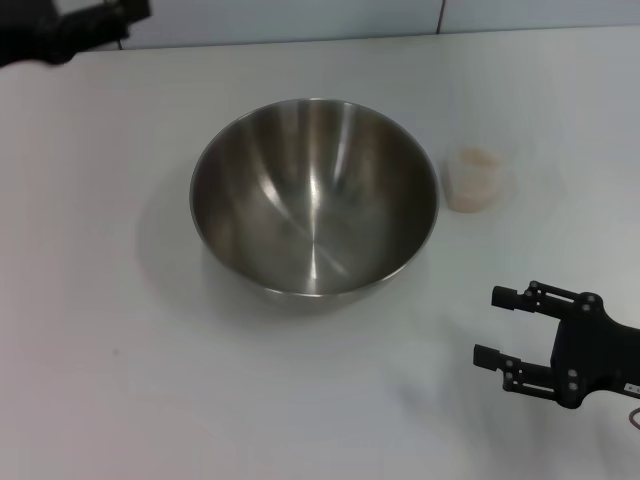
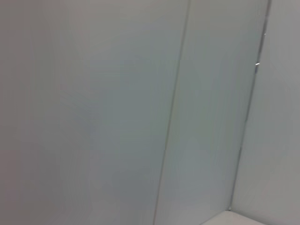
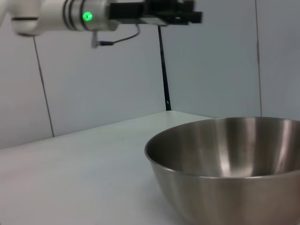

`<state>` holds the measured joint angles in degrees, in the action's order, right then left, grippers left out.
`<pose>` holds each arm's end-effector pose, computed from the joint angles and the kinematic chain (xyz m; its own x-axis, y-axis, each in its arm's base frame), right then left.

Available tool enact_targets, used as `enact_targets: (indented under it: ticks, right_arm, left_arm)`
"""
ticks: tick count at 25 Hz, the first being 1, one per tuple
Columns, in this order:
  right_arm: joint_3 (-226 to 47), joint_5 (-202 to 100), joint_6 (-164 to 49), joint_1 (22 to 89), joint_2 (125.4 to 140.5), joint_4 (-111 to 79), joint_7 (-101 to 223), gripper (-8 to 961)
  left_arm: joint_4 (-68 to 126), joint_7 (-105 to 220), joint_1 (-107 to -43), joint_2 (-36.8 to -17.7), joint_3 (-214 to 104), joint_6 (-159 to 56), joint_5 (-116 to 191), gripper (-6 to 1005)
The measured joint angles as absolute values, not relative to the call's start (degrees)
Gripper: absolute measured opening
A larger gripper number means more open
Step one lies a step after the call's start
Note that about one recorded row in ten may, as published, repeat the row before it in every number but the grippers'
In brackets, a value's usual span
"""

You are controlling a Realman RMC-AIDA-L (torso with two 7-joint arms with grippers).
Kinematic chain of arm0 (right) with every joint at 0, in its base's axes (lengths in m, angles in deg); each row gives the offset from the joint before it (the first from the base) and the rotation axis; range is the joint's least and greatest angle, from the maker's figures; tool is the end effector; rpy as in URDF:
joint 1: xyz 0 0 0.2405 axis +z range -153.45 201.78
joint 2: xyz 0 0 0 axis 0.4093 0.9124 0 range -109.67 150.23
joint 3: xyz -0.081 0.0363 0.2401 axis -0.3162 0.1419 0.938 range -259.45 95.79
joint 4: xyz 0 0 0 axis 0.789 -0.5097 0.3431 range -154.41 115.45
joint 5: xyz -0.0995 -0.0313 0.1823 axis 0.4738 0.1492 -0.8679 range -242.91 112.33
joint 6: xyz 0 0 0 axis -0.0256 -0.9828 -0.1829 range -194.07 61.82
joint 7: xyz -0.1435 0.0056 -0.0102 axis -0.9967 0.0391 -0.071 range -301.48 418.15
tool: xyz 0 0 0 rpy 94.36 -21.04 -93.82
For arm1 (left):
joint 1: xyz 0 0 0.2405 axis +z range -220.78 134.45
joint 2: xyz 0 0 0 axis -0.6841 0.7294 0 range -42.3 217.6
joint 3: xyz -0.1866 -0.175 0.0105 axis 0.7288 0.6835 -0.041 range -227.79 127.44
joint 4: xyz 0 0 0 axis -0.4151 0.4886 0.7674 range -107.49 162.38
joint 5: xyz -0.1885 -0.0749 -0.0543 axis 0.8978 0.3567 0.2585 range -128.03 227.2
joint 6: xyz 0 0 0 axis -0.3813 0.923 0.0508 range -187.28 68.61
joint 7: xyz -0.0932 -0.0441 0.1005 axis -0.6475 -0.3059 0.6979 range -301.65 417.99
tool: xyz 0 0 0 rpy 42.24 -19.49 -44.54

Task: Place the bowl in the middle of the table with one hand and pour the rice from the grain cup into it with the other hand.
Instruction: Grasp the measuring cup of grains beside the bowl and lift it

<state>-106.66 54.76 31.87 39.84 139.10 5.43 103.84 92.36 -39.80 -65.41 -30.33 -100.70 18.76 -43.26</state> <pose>0.3371 0.2176 -0.0137 0.7918 -0.1709 -0.5864 -0.3972 -0.8734 -0.2818 -0.2130 0.3623 0.0941 0.7069 0.1777 0.6846 0.5390 -0.7621 -0.3588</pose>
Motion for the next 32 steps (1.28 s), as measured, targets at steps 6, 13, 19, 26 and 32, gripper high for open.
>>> enact_targets:
  ticks: [6, 13, 19, 26, 32]
  right_arm:
    - [-106.6, 54.8, 31.9, 40.0, 139.05, 5.5, 103.9, 722]
    - [-106.6, 54.8, 31.9, 40.0, 139.02, 6.0, 103.9, 722]
    - [-106.6, 54.8, 31.9, 40.0, 139.06, 6.2, 103.9, 722]
    - [-106.6, 54.8, 31.9, 39.9, 139.10, 6.2, 103.9, 722]
    - [-106.6, 54.8, 32.0, 39.7, 139.11, 6.2, 103.9, 722]
  left_arm:
    - [83.4, -25.1, -62.5, -28.66, -91.9, 34.3, -41.6, 860]
    - [69.8, -10.0, -58.2, -24.91, -89.1, 44.8, -42.8, 860]
    - [63.9, 0.5, -55.4, -25.00, -89.2, 46.2, -49.0, 860]
    - [56.8, 8.7, -54.9, -25.60, -88.9, 45.4, -53.9, 859]
    - [56.6, 9.7, -55.1, -25.92, -89.0, 45.2, -56.5, 859]
